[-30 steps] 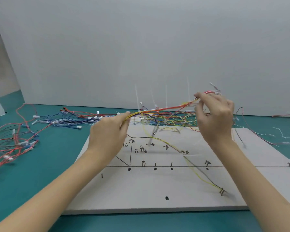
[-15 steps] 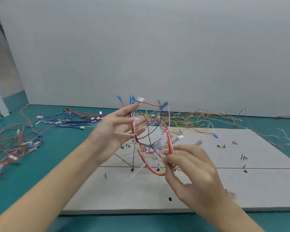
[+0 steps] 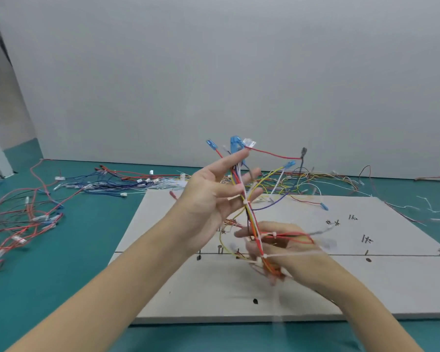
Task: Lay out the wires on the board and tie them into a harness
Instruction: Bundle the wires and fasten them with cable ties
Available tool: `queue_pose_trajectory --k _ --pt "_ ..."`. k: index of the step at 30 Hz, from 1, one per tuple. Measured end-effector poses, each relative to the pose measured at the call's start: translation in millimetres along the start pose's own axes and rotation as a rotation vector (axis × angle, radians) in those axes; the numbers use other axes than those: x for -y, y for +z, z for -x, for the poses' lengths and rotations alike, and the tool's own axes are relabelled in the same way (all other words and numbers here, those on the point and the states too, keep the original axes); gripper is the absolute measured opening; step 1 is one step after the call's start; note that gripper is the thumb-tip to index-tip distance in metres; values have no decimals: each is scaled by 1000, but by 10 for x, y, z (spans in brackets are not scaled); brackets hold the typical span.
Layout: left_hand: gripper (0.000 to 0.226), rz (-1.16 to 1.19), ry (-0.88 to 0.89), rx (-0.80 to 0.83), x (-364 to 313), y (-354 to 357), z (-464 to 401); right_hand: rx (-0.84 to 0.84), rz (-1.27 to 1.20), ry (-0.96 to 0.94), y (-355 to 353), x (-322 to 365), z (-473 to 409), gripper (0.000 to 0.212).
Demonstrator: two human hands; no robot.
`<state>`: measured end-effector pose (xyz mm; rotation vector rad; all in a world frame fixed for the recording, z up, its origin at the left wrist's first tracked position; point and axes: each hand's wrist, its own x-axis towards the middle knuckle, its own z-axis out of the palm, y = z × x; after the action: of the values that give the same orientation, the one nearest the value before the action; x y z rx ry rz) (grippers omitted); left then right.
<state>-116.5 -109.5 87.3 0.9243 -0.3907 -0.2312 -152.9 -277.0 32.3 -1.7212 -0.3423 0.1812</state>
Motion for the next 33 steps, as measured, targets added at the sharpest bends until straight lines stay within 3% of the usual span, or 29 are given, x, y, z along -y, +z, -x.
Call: queue_pose_trajectory --k 2,5,7,9,12,16,19,23,26,28,31,33 --pt "57 -171 64 -83 63 -90 -11 -116 95 46 -139 -41 -45 19" --pt "57 -406 93 -144 147 -202 1 -231 485 -136 -246 -72 -117 43" --pt "58 -459 89 -138 174 -255 21 -224 722 -240 -229 -121 -168 46" --pt "58 -469 106 -136 155 -302 28 -262 698 -315 -191 -148 -230 36" --pt "59 -451 152 -147 70 -331 10 -261 433 -338 -110 -75 -361 31" --pt "62 -410 275 -133 -68 -288 5 -286 146 -450 15 107 -472 37" --pt "57 -405 375 -142 -152 -286 11 -363 218 -568 20 214 -490 43" --pt "44 -377 457 -229 -189 -295 -3 -356 539 -683 -28 366 -372 29" --pt "41 -411 448 -255 -163 -284 -45 -287 655 -641 51 431 -193 24" --pt "42 -378 415 -241 -134 -273 -68 -212 605 -541 157 432 -78 20" --pt "40 -281 386 -186 -90 -233 -60 -150 623 -306 209 388 -27 42" --pt "36 -254 361 -164 -69 -208 -44 -164 741 -339 186 378 -48 29"
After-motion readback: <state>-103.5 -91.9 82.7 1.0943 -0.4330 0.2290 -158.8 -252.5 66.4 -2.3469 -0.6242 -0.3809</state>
